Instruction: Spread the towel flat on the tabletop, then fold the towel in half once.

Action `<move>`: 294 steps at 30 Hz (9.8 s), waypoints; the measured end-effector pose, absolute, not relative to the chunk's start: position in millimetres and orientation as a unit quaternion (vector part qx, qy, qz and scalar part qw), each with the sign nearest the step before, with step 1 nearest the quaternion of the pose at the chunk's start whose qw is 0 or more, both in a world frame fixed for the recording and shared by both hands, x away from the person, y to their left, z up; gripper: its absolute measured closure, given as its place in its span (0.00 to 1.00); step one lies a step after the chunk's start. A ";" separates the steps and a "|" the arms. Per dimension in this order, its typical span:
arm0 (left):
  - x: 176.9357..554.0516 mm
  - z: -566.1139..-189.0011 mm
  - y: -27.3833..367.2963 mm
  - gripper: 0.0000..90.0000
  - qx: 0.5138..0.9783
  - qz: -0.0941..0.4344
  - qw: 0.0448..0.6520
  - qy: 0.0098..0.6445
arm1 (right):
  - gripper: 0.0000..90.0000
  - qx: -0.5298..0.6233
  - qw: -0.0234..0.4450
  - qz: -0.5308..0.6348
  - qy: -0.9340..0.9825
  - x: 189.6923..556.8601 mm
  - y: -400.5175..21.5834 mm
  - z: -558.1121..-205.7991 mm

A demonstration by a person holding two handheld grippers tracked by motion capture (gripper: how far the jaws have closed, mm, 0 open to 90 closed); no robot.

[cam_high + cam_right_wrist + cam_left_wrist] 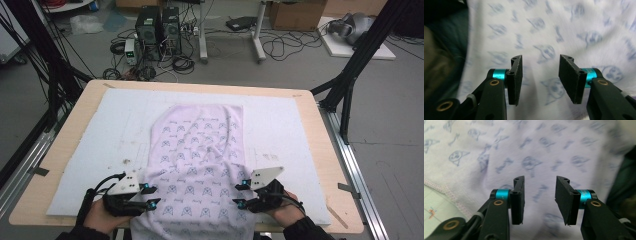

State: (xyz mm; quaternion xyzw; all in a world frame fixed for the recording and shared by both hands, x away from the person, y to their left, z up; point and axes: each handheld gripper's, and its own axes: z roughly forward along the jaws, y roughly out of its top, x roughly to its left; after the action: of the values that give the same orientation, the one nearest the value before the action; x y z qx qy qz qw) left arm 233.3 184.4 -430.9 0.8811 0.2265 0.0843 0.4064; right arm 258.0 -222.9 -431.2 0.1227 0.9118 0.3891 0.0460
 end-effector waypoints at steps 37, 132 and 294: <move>171.9 -421.2 203.1 0.85 0.881 0.056 0.434 0.180 | 0.90 0.068 -0.018 0.438 0.896 225.5 -233.3 -417.7; 216.5 -416.6 217.9 0.72 0.856 0.100 0.444 0.244 | 0.77 0.159 0.024 0.413 0.896 262.0 -248.7 -423.2; 415.2 -442.2 207.9 0.97 0.804 0.200 0.364 0.426 | 0.92 0.350 0.102 0.379 0.850 455.2 -232.0 -443.6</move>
State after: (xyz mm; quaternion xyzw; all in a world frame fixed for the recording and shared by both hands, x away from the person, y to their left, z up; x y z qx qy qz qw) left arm 415.2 207.9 -442.2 0.8039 0.4262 0.1999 0.3635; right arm 455.2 -232.0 -443.6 0.3501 0.8504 0.3792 0.1021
